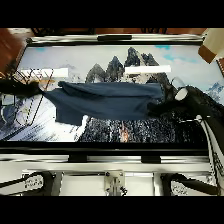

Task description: Fold the shirts.

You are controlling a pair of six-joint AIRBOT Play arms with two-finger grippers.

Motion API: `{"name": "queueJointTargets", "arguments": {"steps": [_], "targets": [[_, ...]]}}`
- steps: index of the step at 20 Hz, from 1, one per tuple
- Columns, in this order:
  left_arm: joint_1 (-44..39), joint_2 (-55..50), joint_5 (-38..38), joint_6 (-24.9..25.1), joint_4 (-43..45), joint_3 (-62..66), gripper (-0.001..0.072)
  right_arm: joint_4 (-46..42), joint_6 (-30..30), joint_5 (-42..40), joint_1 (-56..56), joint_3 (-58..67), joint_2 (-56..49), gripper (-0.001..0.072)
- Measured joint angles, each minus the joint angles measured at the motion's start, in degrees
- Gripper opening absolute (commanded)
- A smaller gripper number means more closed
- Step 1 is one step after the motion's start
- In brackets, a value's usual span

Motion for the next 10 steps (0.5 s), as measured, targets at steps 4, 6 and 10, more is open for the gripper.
{"name": "queueJointTargets", "arguments": {"steps": [4, 6, 10], "targets": [[0.00, 13.57, 4.79, -0.50, -1.09, 16.90, 0.0038, -5.03, -5.84, -1.14, -0.17, 20.09, 14.84, 0.0069], [0.00, 20.74, 9.70, -3.76, -1.49, 23.45, 0.0038, -7.69, -6.56, -3.06, -0.24, 29.27, 22.18, 0.0069], [0.02, 33.77, 15.67, -8.74, -1.60, 29.03, 0.0038, -10.34, -5.42, -5.60, -0.28, 39.26, 33.97, 0.0069]]}}
